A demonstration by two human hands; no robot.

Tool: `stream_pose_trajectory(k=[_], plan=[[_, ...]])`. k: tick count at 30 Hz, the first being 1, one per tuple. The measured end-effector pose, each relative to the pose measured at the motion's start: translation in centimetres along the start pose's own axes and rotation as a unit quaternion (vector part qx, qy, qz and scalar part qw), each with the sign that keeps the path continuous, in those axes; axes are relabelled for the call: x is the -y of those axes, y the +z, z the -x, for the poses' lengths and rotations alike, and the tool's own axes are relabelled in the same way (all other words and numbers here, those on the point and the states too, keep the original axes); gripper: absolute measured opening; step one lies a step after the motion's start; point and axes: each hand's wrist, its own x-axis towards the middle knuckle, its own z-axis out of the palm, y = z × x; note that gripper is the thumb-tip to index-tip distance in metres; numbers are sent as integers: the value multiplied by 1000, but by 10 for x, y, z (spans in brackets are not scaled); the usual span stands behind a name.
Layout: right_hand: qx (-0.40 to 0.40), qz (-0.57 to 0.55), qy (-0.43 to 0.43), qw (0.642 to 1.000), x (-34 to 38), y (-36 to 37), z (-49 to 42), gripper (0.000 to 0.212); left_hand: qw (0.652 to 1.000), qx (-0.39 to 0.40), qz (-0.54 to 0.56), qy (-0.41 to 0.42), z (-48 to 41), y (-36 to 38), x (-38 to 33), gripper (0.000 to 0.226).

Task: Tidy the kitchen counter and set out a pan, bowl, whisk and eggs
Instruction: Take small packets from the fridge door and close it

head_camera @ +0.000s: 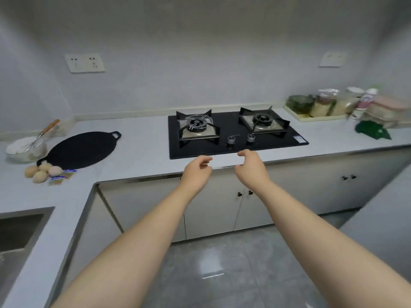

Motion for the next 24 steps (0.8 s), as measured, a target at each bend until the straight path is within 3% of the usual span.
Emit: stream_pose_trajectory(k=[10, 17, 24], plan=[[-133, 50, 91, 986, -63, -114, 54, 47, 983, 153, -8, 99, 21, 95, -84, 37], [-251, 166, 113, 947, -101, -171, 98, 55, 966, 212, -14, 144, 45, 149, -116, 42], [-253, 263, 166, 916, -168, -235, 134, 56, 951, 260, -15, 168, 69, 230, -137, 42]])
